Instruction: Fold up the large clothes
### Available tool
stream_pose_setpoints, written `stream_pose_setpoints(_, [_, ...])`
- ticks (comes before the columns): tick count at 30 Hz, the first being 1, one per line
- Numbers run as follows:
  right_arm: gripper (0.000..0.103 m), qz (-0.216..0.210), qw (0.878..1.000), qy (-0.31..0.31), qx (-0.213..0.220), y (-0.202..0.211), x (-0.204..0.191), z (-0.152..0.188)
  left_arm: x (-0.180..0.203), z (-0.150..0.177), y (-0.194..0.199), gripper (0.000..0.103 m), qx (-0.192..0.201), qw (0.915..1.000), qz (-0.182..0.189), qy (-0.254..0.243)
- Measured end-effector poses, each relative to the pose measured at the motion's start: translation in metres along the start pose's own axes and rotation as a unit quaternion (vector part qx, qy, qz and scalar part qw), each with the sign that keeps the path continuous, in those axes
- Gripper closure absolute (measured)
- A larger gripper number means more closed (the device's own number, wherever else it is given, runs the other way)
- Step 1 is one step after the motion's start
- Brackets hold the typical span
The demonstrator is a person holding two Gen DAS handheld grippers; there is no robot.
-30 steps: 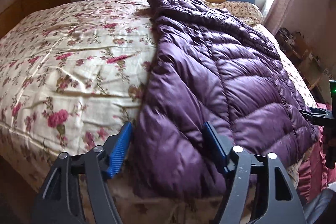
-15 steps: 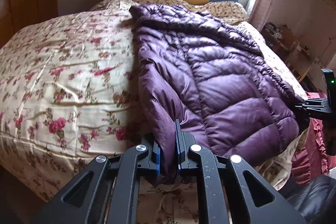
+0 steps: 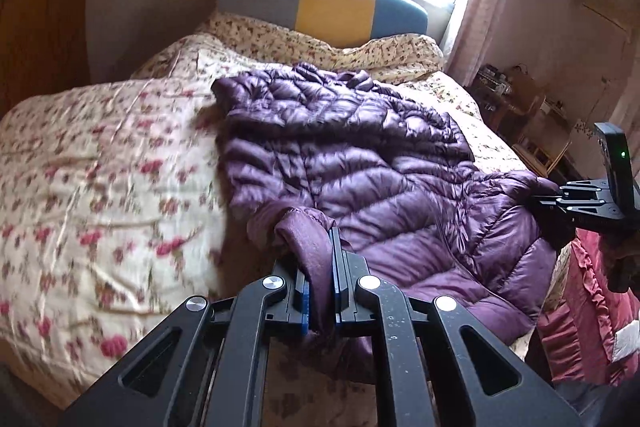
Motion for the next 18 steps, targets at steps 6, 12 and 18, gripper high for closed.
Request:
stream_pose_setpoints(6, [0.092,0.017,1.0,0.004,0.021,-0.007,0.011,-0.031,-0.007,-0.032,-0.014,0.095,0.014,0.9999,-0.009,0.0])
stream_pose_setpoints(12, [0.092,0.027,0.999,-0.008,0.037,-0.018,0.029,-0.061,-0.018,-0.065,-0.034,0.095,0.024,0.9995,-0.02,0.011])
stream_pose_setpoints(18, [0.092,0.032,0.998,-0.03,0.046,-0.033,0.048,-0.09,-0.023,-0.097,-0.058,0.095,0.029,0.9993,-0.022,0.01])
Point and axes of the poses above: each gripper's, at about its wrist camera, not at the fingertips, and y roughly against the way its jaws point, x to its right, z to its underside, the point moved 7 cm from there along -y, roughly the way its jaws point
